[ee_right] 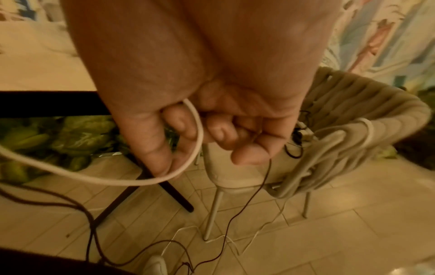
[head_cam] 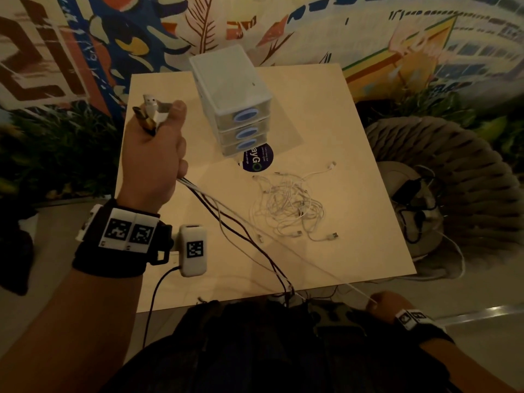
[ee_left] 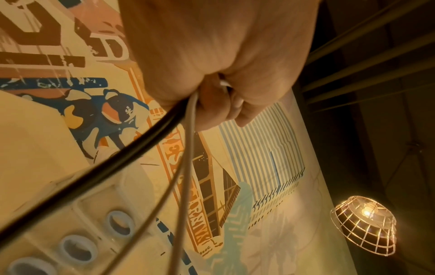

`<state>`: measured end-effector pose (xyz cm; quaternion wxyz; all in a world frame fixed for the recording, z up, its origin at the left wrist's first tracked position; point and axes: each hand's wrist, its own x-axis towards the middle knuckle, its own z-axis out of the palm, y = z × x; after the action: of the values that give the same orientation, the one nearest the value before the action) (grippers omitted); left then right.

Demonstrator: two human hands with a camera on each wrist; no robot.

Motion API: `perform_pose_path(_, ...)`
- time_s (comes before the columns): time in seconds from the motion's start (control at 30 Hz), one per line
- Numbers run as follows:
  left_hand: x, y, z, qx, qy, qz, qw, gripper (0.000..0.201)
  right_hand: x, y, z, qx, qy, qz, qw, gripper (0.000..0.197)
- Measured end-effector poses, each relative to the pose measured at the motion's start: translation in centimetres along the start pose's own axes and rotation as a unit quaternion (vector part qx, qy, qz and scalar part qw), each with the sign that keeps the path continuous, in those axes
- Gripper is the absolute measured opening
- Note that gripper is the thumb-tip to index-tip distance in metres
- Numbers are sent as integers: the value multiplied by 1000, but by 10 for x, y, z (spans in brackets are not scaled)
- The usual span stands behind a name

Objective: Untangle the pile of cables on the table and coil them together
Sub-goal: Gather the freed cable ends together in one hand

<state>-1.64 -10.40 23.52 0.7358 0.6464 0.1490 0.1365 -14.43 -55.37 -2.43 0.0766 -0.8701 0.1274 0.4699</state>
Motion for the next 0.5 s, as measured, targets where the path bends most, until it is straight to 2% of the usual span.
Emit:
perform_pose_path(0.07,-1,-2,-1,-1,4,-7,1000,32,-2,7,-1,32,19,-10,999,9)
perform_pose_path(0.2,-4,-2,-1,3,-3,-9,1000,31,-4,6,6,67,39,-32,997,26)
perform_pose_path(0.3,-10,-3,5,17,-18,-8,1000,36,-19,-17,-1,83,57,-117,988,32)
perform_pose_path(0.37,-14,-4,11,31,-32,-9,999,40,-44,-44,-19,117,88,-192,970,32)
perform_pose_path(0.43,-21,-5,17,53,-54,-14,997,40,-72,-75,-46,181,111,-274,938,35)
perform_pose_path(0.5,-29,-8,26,92,-120,-16,988,32,-98,-104,-74,241,108,-338,903,41)
